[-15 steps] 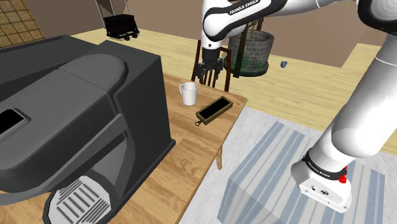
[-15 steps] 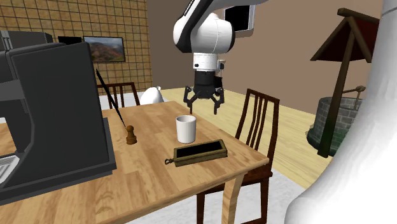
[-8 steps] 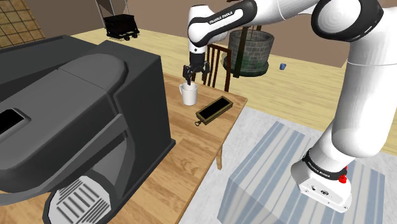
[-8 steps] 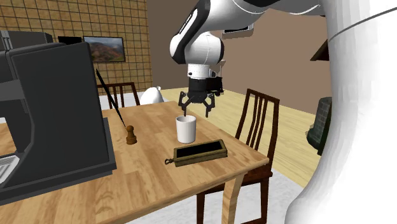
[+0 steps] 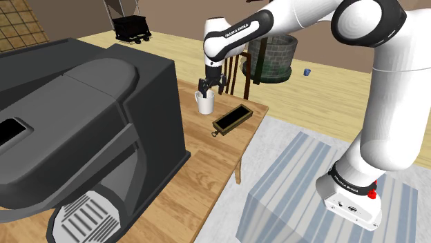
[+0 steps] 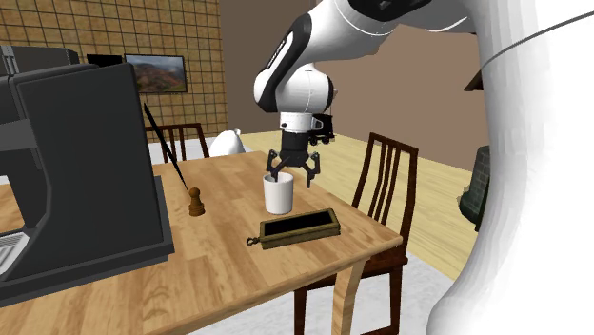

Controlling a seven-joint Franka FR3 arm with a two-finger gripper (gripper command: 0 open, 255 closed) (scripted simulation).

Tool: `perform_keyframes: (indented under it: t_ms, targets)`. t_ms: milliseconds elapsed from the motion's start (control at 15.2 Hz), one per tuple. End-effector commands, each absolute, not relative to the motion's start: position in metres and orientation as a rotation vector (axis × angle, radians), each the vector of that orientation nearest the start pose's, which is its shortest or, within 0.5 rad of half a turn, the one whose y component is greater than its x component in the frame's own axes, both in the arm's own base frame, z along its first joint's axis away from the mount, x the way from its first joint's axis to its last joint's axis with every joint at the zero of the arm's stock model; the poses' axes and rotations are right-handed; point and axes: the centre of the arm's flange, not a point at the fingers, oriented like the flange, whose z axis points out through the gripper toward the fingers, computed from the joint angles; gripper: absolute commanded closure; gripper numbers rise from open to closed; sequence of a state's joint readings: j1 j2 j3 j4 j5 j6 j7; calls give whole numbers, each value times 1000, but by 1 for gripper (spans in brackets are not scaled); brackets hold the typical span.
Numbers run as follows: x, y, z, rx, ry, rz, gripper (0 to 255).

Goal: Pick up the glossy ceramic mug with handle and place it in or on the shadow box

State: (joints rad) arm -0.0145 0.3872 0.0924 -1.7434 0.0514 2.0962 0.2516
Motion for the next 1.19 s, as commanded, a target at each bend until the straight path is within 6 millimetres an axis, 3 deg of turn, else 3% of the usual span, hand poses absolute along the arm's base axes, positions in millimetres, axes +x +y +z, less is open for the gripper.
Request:
perform_keyframes:
  t_ms: [0,330,396,990,1122]
  targets:
    - [648,48,350,-3052,316,69,0]
    - [648,48,350,-3052,316,69,0]
    - [648,48,350,-3052,316,69,255]
    - [648,48,350,-3052,316,69,255]
    - [648,48,360,-3052,316,69,255]
